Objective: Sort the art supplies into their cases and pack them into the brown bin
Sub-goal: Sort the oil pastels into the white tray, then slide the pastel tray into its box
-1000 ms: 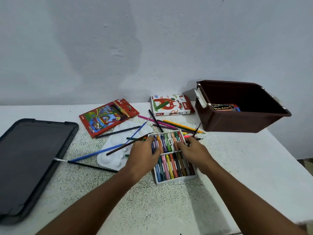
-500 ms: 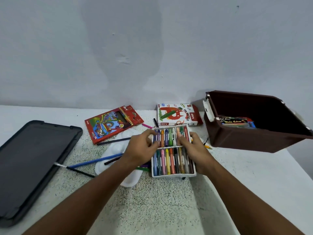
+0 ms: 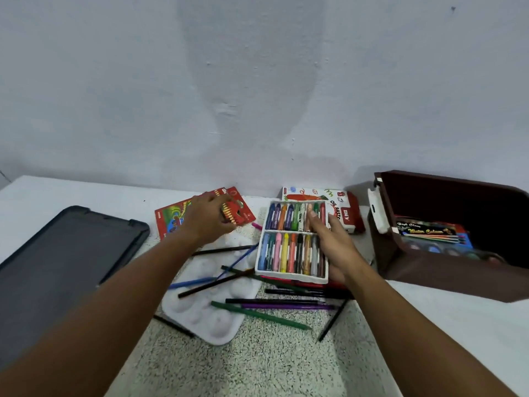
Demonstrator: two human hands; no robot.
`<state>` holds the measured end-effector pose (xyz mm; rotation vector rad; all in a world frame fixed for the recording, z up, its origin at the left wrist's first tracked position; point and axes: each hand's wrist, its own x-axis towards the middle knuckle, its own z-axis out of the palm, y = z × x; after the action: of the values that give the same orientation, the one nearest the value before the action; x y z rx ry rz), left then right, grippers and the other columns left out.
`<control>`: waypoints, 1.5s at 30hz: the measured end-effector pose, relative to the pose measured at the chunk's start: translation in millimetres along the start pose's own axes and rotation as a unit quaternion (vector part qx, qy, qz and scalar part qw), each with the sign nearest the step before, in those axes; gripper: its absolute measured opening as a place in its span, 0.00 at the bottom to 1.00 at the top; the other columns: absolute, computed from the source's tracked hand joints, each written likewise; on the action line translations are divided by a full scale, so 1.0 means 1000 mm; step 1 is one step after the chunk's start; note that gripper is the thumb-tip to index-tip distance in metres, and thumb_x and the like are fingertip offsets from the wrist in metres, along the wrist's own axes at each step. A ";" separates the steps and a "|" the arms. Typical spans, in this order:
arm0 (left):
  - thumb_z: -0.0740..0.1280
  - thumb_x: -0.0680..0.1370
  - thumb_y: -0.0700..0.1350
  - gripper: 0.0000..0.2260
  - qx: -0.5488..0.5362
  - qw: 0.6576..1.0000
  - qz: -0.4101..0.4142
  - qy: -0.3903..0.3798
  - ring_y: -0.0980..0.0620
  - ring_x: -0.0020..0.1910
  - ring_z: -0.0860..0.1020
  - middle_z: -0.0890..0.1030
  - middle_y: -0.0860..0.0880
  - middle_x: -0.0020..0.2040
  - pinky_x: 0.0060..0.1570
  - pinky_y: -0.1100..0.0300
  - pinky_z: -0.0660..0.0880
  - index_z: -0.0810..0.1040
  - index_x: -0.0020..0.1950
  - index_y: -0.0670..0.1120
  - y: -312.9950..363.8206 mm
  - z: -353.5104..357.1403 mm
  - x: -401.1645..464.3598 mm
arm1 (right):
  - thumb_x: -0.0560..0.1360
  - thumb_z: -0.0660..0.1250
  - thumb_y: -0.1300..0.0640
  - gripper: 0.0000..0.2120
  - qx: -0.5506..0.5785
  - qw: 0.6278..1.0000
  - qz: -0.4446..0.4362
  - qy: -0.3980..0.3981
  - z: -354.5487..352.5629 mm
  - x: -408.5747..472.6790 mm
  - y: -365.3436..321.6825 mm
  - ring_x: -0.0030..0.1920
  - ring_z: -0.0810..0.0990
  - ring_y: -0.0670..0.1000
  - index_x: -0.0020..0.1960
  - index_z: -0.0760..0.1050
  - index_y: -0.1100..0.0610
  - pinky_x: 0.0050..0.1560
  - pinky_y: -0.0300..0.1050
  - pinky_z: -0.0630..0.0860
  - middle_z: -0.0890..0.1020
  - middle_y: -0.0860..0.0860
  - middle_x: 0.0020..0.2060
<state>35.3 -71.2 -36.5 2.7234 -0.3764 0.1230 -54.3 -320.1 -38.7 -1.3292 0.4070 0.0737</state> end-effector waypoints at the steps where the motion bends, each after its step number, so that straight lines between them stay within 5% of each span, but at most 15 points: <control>1: 0.74 0.69 0.54 0.31 0.022 0.999 -0.018 -0.020 0.39 0.64 0.68 0.73 0.39 0.65 0.64 0.50 0.64 0.71 0.69 0.47 -0.002 0.001 0.005 | 0.77 0.64 0.46 0.36 -0.002 1.000 -0.001 0.006 -0.001 0.002 -0.001 0.59 0.76 0.52 0.78 0.50 0.51 0.42 0.40 0.79 0.69 0.49 0.68; 5: 0.73 0.69 0.57 0.34 0.059 0.997 -0.040 -0.043 0.39 0.67 0.64 0.68 0.41 0.68 0.67 0.46 0.63 0.67 0.71 0.51 -0.015 0.008 0.014 | 0.80 0.61 0.50 0.32 0.042 0.999 0.008 0.013 0.006 -0.011 -0.019 0.41 0.77 0.44 0.78 0.50 0.54 0.22 0.29 0.72 0.71 0.50 0.67; 7: 0.73 0.70 0.55 0.29 0.045 0.999 -0.010 -0.019 0.39 0.65 0.66 0.72 0.41 0.66 0.64 0.47 0.64 0.71 0.69 0.50 -0.013 0.012 0.018 | 0.80 0.62 0.50 0.30 0.022 1.000 0.001 0.022 -0.003 0.000 -0.011 0.35 0.81 0.44 0.77 0.54 0.53 0.25 0.33 0.76 0.77 0.48 0.59; 10: 0.71 0.69 0.52 0.21 -0.018 0.997 0.076 0.000 0.39 0.58 0.72 0.78 0.39 0.57 0.60 0.49 0.66 0.79 0.60 0.45 0.004 0.020 0.033 | 0.77 0.66 0.47 0.28 0.047 0.997 0.005 0.061 -0.011 0.000 -0.004 0.44 0.86 0.55 0.73 0.62 0.51 0.39 0.53 0.82 0.82 0.55 0.57; 12: 0.72 0.70 0.50 0.21 -0.029 0.991 0.126 -0.042 0.41 0.60 0.71 0.77 0.42 0.58 0.61 0.51 0.67 0.78 0.61 0.46 0.021 0.024 0.047 | 0.76 0.67 0.45 0.23 0.063 0.994 0.008 0.084 -0.021 -0.005 0.000 0.46 0.85 0.57 0.69 0.69 0.50 0.43 0.58 0.82 0.84 0.55 0.54; 16: 0.72 0.74 0.51 0.28 -0.030 0.971 0.190 -0.144 0.46 0.68 0.64 0.69 0.46 0.70 0.65 0.55 0.62 0.67 0.72 0.50 0.069 0.034 0.074 | 0.75 0.66 0.41 0.19 0.091 0.989 0.053 0.101 -0.043 -0.027 0.007 0.44 0.86 0.59 0.60 0.78 0.52 0.38 0.52 0.81 0.86 0.57 0.46; 20: 0.73 0.70 0.59 0.37 0.060 0.941 0.238 -0.234 0.44 0.73 0.57 0.60 0.45 0.75 0.71 0.50 0.58 0.61 0.75 0.55 0.099 0.050 0.100 | 0.75 0.64 0.41 0.20 0.149 0.982 0.078 0.090 -0.048 -0.044 0.008 0.46 0.85 0.60 0.58 0.80 0.55 0.41 0.52 0.81 0.85 0.60 0.48; 27: 0.70 0.69 0.65 0.40 0.152 0.908 0.268 -0.284 0.41 0.73 0.57 0.57 0.43 0.76 0.69 0.43 0.60 0.54 0.75 0.62 0.125 0.070 0.122 | 0.75 0.63 0.40 0.23 0.224 0.964 0.113 0.084 -0.043 -0.061 0.019 0.49 0.84 0.60 0.61 0.79 0.55 0.45 0.53 0.81 0.84 0.60 0.51; 33: 0.70 0.62 0.72 0.47 0.215 0.902 0.264 -0.266 0.39 0.69 0.60 0.59 0.45 0.74 0.67 0.41 0.58 0.50 0.74 0.66 0.127 0.072 0.130 | 0.74 0.64 0.40 0.24 0.252 0.956 0.120 0.087 -0.043 -0.063 0.026 0.48 0.84 0.60 0.61 0.79 0.56 0.43 0.53 0.82 0.84 0.61 0.51; 37: 0.70 0.58 0.74 0.50 0.223 0.899 0.262 -0.272 0.40 0.69 0.60 0.62 0.44 0.71 0.67 0.41 0.57 0.48 0.74 0.67 0.126 0.073 0.129 | 0.69 0.65 0.38 0.28 0.251 0.955 0.124 0.099 -0.047 -0.062 0.032 0.51 0.83 0.62 0.60 0.80 0.56 0.50 0.57 0.80 0.83 0.62 0.52; 40: 0.71 0.57 0.73 0.51 0.201 0.910 0.256 -0.257 0.39 0.67 0.62 0.63 0.42 0.67 0.67 0.42 0.58 0.48 0.73 0.67 0.128 0.072 0.129 | 0.70 0.66 0.36 0.29 0.257 0.951 0.137 0.107 -0.051 -0.061 0.037 0.54 0.82 0.63 0.60 0.80 0.56 0.56 0.62 0.77 0.83 0.62 0.54; 45: 0.72 0.53 0.73 0.54 0.139 0.929 0.244 -0.240 0.39 0.65 0.65 0.62 0.42 0.65 0.67 0.41 0.59 0.48 0.73 0.66 0.125 0.047 0.132 | 0.72 0.64 0.35 0.28 0.269 0.949 0.139 0.081 -0.050 -0.060 0.035 0.52 0.83 0.63 0.61 0.79 0.56 0.52 0.61 0.79 0.82 0.63 0.54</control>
<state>128.6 -232.4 -16.3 2.8460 -1.2605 -0.3958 -132.5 -348.4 -60.6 -0.7336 0.6984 0.0812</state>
